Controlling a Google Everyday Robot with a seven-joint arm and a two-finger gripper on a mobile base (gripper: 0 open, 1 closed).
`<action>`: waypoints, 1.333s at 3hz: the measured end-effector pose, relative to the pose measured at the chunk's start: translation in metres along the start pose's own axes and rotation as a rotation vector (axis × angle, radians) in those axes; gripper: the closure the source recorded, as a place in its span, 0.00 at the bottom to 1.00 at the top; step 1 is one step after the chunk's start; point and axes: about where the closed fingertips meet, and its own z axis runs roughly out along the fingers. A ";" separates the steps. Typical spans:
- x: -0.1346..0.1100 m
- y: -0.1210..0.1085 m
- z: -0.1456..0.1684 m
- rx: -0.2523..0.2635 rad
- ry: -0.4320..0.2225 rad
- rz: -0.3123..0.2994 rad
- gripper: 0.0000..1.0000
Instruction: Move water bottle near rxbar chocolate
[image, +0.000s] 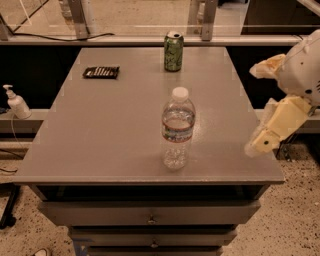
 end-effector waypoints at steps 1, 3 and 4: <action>-0.028 0.030 0.038 -0.108 -0.188 0.010 0.00; -0.094 0.055 0.089 -0.266 -0.563 0.042 0.00; -0.114 0.048 0.100 -0.281 -0.684 0.083 0.16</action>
Offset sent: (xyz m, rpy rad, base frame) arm -0.0343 0.1626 -0.0246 0.7732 0.1284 0.2566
